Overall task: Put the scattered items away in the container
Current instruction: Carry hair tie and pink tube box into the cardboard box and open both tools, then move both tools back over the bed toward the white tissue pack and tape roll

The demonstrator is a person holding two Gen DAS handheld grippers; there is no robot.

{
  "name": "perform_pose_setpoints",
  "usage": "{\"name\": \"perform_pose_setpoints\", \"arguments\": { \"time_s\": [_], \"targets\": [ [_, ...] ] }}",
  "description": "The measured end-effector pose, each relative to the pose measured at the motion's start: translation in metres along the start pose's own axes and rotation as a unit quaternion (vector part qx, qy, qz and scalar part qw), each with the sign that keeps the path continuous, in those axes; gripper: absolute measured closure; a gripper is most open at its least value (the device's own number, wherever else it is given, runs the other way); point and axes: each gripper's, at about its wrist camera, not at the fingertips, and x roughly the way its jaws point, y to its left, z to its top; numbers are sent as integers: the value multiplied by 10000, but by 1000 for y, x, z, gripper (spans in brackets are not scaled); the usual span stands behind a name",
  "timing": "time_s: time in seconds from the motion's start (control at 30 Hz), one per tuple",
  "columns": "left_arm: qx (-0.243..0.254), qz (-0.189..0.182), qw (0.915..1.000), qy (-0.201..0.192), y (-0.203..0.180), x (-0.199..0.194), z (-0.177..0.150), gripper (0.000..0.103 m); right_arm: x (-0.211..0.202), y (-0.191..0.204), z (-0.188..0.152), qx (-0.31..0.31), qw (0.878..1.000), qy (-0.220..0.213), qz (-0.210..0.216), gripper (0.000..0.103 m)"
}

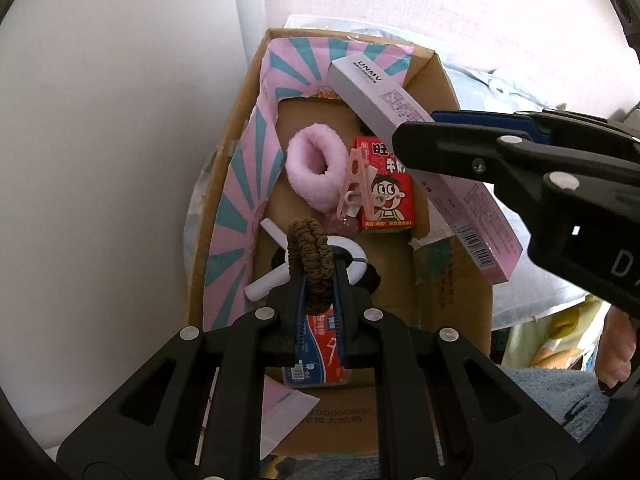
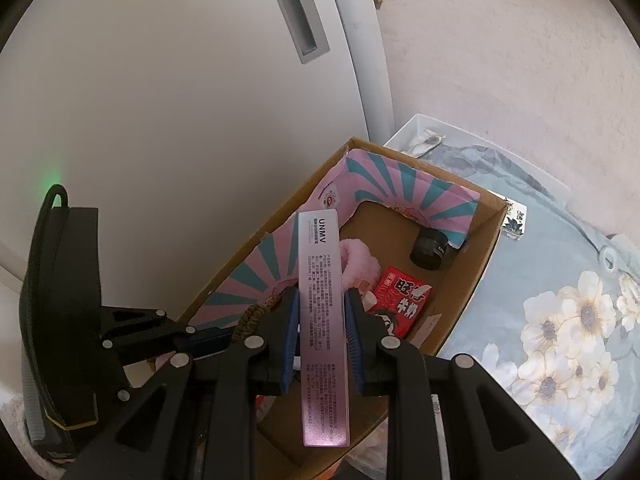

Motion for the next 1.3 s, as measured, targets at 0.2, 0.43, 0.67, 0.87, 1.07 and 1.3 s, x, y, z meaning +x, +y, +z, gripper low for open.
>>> {"name": "perform_pose_setpoints", "arguments": {
  "time_s": [0.2, 0.43, 0.67, 0.87, 1.07, 1.3],
  "targets": [
    [83, 124, 9993, -351, -6, -20, 3, 2, -4, -6, 1, 388, 9990, 48, 194, 40],
    [257, 233, 9985, -429, -18, -24, 10, 2, -26, -17, 1, 619, 9975, -213, 250, 26],
    [307, 241, 9984, -407, -27, -14, 16, 2, -25, -24, 0, 675, 9972, -206, 239, 26],
    [269, 271, 9986, -372, -27, -15, 20, 2, -28, -30, 1, 714, 9968, -262, 245, 26],
    [112, 296, 9984, -471, -24, -18, 27, 2, -33, -42, -1, 751, 9963, -317, 288, 26],
    [230, 211, 9983, -483, -35, -16, 48, 2, -46, -73, -11, 1138, 9925, -439, 130, 26]
  ]
}}
